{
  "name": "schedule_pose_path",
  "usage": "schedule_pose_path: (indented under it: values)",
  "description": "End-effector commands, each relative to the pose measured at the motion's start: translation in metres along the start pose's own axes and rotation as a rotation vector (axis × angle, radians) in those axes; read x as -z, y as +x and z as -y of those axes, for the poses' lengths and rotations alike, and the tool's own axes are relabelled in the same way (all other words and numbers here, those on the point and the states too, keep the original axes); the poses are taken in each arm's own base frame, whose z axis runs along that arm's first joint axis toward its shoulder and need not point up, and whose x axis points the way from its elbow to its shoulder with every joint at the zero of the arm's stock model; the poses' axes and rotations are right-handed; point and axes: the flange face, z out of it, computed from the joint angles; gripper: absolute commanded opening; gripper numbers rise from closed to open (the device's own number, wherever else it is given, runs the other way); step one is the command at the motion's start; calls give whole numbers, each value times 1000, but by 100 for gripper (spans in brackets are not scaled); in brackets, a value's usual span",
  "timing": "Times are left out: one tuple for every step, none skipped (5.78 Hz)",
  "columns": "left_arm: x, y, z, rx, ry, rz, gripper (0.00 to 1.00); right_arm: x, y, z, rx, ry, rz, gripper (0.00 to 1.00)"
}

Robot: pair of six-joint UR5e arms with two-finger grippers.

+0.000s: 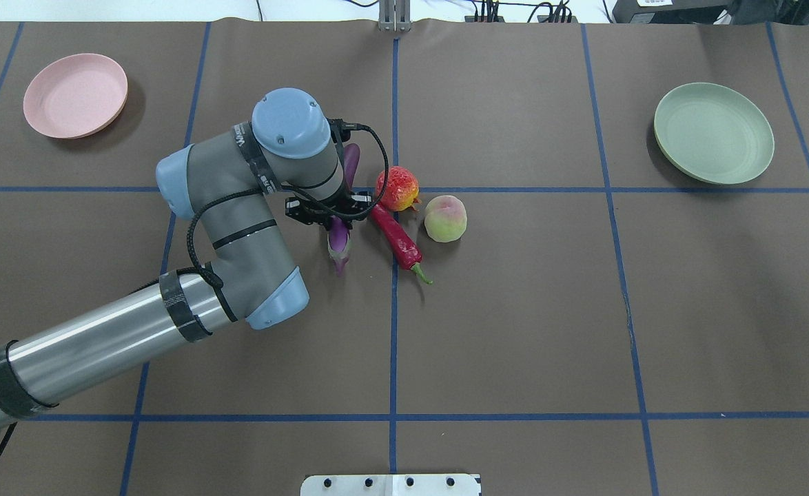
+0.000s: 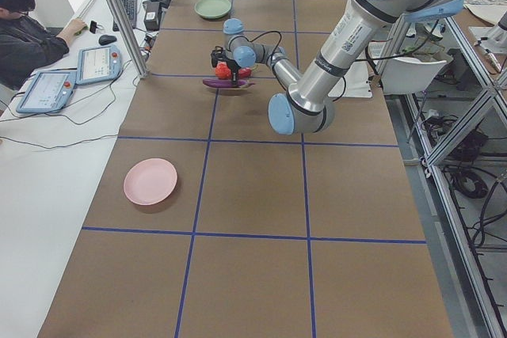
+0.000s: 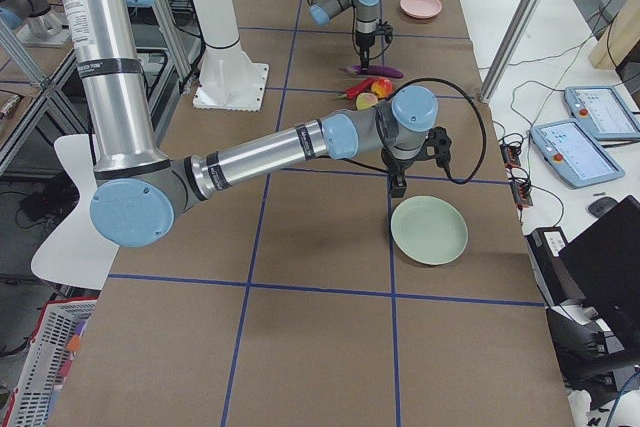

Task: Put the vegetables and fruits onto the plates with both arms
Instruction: 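Close the left gripper on the eggplant and lift it, then carry the eggplant to the pink plate while the right gripper nears the peach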

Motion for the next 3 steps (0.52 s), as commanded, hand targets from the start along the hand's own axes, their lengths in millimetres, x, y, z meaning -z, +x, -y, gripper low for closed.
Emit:
schedule_pose_path:
  values:
    - [56,-49,59,57,-12,70,0,-20,-89,27,-51,-25,27,99]
    - [86,-84,100,48,12,98,0,-43,-146,37,-47,-48,22,99]
    - [109,-119,131,23,15,143,0,-75,-195,35,-28,-61,-16,99]
